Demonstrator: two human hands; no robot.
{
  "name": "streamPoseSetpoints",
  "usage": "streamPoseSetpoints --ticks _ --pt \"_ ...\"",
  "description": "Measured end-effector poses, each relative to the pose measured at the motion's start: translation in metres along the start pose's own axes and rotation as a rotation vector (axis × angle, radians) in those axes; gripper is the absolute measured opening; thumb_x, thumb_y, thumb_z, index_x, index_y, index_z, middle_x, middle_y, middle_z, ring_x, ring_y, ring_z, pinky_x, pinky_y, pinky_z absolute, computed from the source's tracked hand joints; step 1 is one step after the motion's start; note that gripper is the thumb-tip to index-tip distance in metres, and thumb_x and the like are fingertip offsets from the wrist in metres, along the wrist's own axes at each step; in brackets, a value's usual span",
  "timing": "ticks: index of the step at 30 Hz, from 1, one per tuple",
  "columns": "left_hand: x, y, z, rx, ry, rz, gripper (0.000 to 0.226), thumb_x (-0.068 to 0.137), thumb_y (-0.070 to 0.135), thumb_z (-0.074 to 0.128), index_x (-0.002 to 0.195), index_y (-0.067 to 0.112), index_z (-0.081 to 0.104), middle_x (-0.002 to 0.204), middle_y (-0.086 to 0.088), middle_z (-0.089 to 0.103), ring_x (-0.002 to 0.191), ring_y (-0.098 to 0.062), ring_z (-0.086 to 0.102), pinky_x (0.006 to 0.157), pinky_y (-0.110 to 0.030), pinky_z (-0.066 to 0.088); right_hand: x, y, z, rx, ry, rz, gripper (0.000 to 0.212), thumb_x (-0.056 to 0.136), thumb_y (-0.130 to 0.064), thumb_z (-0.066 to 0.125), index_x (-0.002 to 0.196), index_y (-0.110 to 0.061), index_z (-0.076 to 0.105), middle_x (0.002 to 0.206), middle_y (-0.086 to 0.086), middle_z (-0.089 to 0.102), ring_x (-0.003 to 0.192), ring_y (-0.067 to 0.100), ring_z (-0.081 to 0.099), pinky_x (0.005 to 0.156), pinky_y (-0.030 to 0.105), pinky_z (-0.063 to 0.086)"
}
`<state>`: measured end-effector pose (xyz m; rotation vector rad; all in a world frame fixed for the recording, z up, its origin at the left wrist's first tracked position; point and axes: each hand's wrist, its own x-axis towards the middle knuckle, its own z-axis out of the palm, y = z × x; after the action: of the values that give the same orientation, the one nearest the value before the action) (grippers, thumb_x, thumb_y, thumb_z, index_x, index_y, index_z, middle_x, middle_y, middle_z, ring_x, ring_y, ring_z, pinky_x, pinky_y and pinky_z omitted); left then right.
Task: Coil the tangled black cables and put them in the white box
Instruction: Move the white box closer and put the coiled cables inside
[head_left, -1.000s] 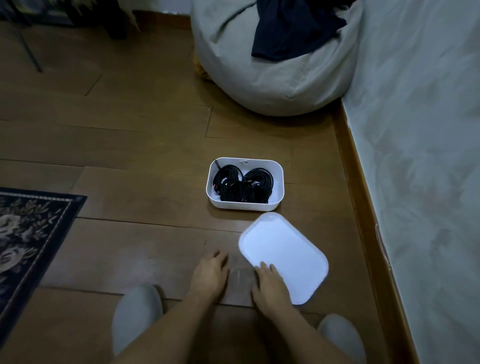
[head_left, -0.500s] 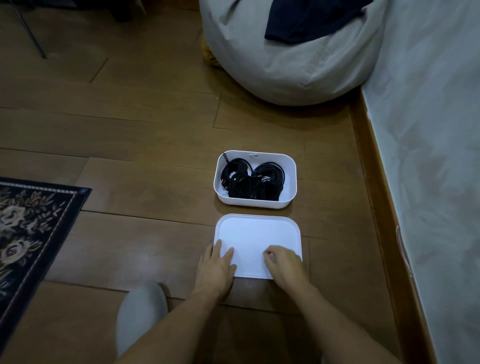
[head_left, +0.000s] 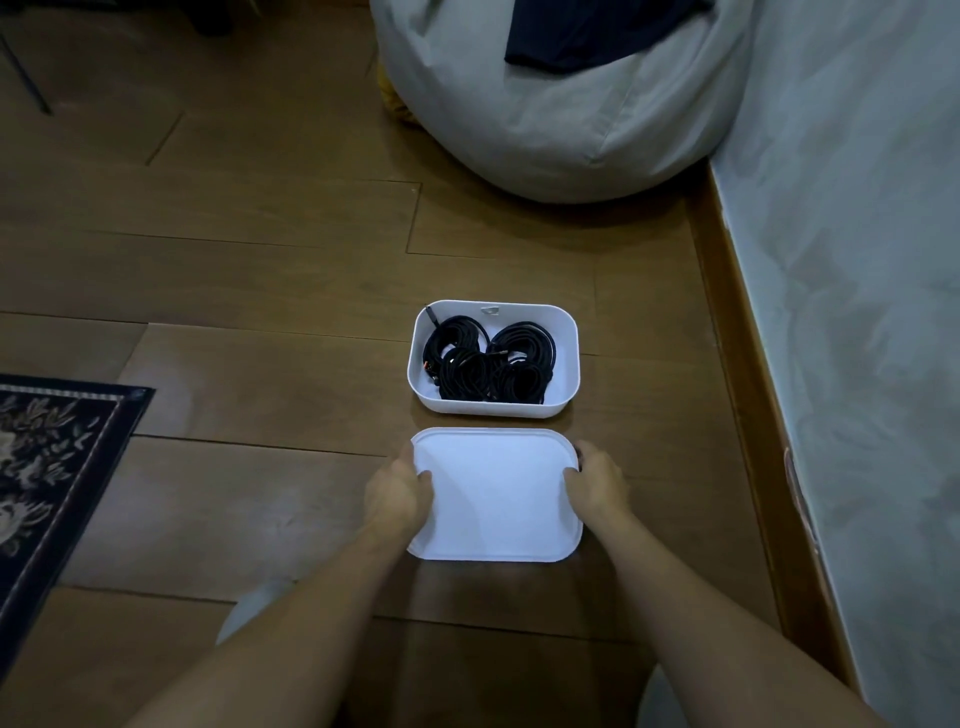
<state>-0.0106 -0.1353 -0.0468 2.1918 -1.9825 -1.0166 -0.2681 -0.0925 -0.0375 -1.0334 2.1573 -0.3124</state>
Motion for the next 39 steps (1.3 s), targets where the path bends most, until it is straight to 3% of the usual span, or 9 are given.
streamPoseSetpoints --ticks 3,5,8,11,15,21,29,32,39 --pt "-0.003 -0.004 -0.015 -0.022 0.018 -0.022 0.039 0.102 0.025 0.050 0.138 0.009 0.048 0.127 -0.018 0.056 0.116 -0.040 0.057 0.097 -0.044 0.044 -0.002 -0.007 -0.008 0.113 -0.028 -0.002 0.014 0.094 -0.005 0.051 0.099 -0.009 0.064 0.089 0.005 0.062 0.086 0.026 0.058 0.071 0.035 0.047" --pt "-0.008 -0.003 -0.027 -0.040 0.021 -0.003 0.035 0.102 0.023 0.050 0.134 0.009 0.047 0.124 -0.018 0.051 0.112 -0.042 0.057 0.096 -0.045 0.046 -0.009 -0.013 -0.016 0.154 -0.043 -0.019 0.014 0.091 -0.001 0.052 0.088 -0.005 0.066 0.079 0.005 0.062 0.078 0.025 0.056 0.062 0.031 0.042" --pt "-0.018 0.000 -0.043 -0.080 0.058 0.050 0.040 0.101 0.021 0.051 0.140 0.012 0.044 0.124 -0.018 0.048 0.113 -0.043 0.055 0.098 -0.047 0.046 -0.021 -0.022 -0.028 0.215 -0.040 -0.051 0.018 0.091 -0.003 0.055 0.093 -0.006 0.073 0.085 0.010 0.071 0.080 0.029 0.062 0.066 0.033 0.048" --pt "-0.026 0.005 -0.061 -0.108 0.090 0.075 0.051 0.102 0.020 0.049 0.152 0.017 0.038 0.130 -0.016 0.050 0.123 -0.043 0.052 0.103 -0.045 0.043 -0.034 -0.034 -0.042 0.244 -0.005 -0.094 0.019 0.094 -0.006 0.056 0.092 -0.016 0.072 0.072 0.000 0.062 0.073 0.022 0.055 0.060 0.028 0.041" --pt "-0.038 0.012 -0.082 -0.102 0.135 0.121 0.051 0.102 0.015 0.049 0.153 0.015 0.043 0.136 -0.017 0.057 0.131 -0.042 0.050 0.105 -0.043 0.040 -0.047 -0.046 -0.056 0.312 0.002 -0.059 0.025 0.104 -0.031 0.054 0.100 -0.011 0.068 0.078 0.001 0.071 0.080 0.020 0.063 0.072 0.031 0.044" --pt "-0.062 0.024 -0.103 -0.163 0.241 0.174 0.047 0.102 0.016 0.052 0.149 0.016 0.051 0.133 -0.014 0.067 0.125 -0.038 0.058 0.100 -0.040 0.043 -0.071 -0.069 -0.082 0.222 0.052 -0.051 0.034 0.105 -0.049 0.045 0.093 -0.019 0.058 0.072 0.004 0.076 0.080 0.018 0.062 0.061 0.027 0.038" --pt "-0.090 0.034 -0.131 -0.271 0.346 0.217 0.040 0.105 0.035 0.051 0.143 0.024 0.059 0.129 -0.006 0.071 0.124 -0.031 0.063 0.098 -0.037 0.046 -0.095 -0.087 -0.112 0.212 0.113 -0.029 0.041 0.098 -0.059 0.050 0.094 -0.020 0.061 0.058 -0.005 0.072 0.090 0.024 0.070 0.086 0.032 0.052" --pt "-0.097 0.040 -0.142 -0.321 0.384 0.215 0.037 0.105 0.037 0.051 0.138 0.027 0.064 0.128 -0.002 0.072 0.122 -0.028 0.064 0.097 -0.036 0.046 -0.102 -0.094 -0.122 0.284 0.134 -0.029 0.035 0.094 -0.051 0.056 0.089 -0.017 0.063 0.058 -0.003 0.072 0.087 0.023 0.072 0.090 0.040 0.056" --pt "-0.101 0.052 -0.145 -0.375 0.406 0.121 0.024 0.099 0.043 0.061 0.104 0.022 0.071 0.105 0.001 0.074 0.100 -0.027 0.067 0.074 -0.030 0.037 -0.093 -0.090 -0.128 0.427 0.149 -0.017 0.012 0.085 -0.026 0.068 0.086 -0.016 0.063 0.075 0.003 0.077 0.075 0.022 0.077 0.081 0.047 0.063"
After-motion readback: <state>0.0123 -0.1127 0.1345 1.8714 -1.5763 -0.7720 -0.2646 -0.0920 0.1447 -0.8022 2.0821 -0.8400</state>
